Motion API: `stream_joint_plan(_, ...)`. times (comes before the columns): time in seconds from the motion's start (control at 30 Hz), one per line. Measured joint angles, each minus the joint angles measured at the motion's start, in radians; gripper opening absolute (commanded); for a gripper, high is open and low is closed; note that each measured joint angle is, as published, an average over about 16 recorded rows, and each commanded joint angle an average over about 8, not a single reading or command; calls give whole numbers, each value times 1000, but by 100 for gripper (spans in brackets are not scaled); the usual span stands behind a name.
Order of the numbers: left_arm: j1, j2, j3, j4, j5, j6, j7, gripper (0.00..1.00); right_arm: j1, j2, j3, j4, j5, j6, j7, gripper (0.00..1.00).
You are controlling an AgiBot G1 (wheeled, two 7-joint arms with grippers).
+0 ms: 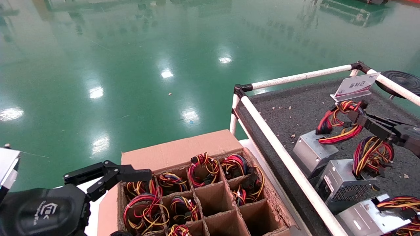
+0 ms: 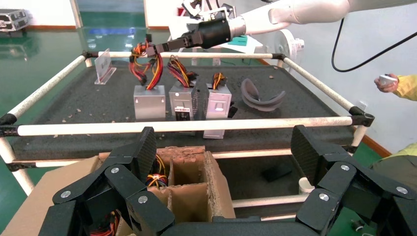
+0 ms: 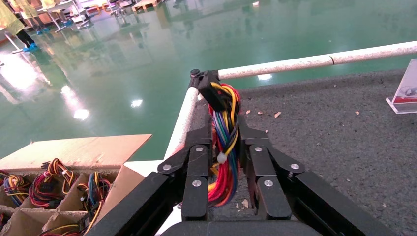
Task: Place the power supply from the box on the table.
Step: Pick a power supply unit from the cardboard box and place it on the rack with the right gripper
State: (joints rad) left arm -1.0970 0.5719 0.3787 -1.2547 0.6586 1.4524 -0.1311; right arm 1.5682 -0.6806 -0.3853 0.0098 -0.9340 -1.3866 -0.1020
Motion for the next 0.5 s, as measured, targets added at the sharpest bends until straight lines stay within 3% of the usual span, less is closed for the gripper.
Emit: stream_joint_plan(0.5, 0, 0, 0, 0, 0, 0, 0, 100, 2, -1, 2, 1, 3, -1, 3, 100)
